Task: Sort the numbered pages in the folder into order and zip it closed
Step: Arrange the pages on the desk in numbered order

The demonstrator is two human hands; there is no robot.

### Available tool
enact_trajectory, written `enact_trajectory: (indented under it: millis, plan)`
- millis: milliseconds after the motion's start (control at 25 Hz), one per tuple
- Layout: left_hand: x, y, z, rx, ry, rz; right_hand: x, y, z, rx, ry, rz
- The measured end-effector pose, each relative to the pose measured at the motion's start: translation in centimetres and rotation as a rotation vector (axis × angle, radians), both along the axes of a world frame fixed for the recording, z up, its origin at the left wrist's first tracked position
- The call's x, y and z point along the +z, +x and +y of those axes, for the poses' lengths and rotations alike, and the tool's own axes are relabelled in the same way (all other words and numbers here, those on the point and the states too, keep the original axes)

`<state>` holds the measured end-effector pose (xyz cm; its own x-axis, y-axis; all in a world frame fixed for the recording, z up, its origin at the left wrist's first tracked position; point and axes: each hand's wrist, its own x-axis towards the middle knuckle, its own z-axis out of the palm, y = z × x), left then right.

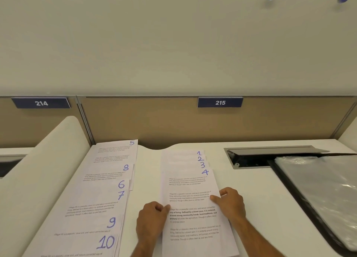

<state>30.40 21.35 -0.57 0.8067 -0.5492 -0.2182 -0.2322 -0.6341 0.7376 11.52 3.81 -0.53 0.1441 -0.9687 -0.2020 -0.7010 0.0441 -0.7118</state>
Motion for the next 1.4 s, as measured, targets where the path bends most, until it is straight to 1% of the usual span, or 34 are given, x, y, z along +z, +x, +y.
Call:
enact_trajectory:
  millis: [200, 320, 480, 560, 680, 760, 880, 960, 1040, 1120, 1240, 1320, 1400]
  plan:
    - [0.2, -0.2, -0.2, 0.033, 0.011, -0.014, 0.1, 0.1, 0.3, 0.007, -0.044, 0.076]
    - [0.1, -0.2, -0.1, 0.037, -0.017, -0.02, 0.2, 0.0, 0.5, 0.032, -0.079, 0.112]
    - [-0.2, 0.1, 0.3, -0.003, -0.094, 0.022, 0.9, 0.5, 0.9, -0.012, -0.099, 0.038]
    - [0.0, 0.5, 0.9, -0.053, -0.171, 0.043, 1.4, 1.5, 1.6, -0.017, -0.16, 0.002]
    - [0.5, 1.9, 2.3, -0.07, -0.233, 0.006, 2.2, 4.2, 3.6, 0.08, -0.251, -0.039]
    - [1.0, 3.6, 3.4, -0.067, -0.23, -0.081, 2.6, 6.4, 5.1, 0.174, -0.276, -0.052]
    - [1.5, 7.2, 5.1, -0.063, -0.167, -0.273, 3.2, 9.7, 7.0, 0.31, -0.282, -0.026]
    - [1.5, 10.1, 6.2, -0.072, -0.13, -0.446, 3.7, 12.1, 7.6, 0.383, -0.274, -0.007]
    - [0.9, 12.8, 7.2, -0.12, -0.111, -0.663, 4.1, 14.6, 7.9, 0.436, -0.265, 0.015]
    - [-0.3, 14.8, 7.7, -0.179, -0.034, -0.794, 4.3, 17.2, 7.6, 0.469, -0.248, 0.022]
    - [-1.9, 16.9, 7.7, -0.239, 0.174, -0.821, 4.2, 21.7, 6.0, 0.503, -0.238, 0.029]
    - [-3.2, 17.9, 7.4, -0.295, 0.229, -0.817, 4.1, 24.7, 4.3, 0.514, -0.234, 0.05]
    - [-4.4, 18.6, 7.1, -0.33, 0.232, -0.818, 3.9, 27.9, 2.2, 0.522, -0.234, 0.071]
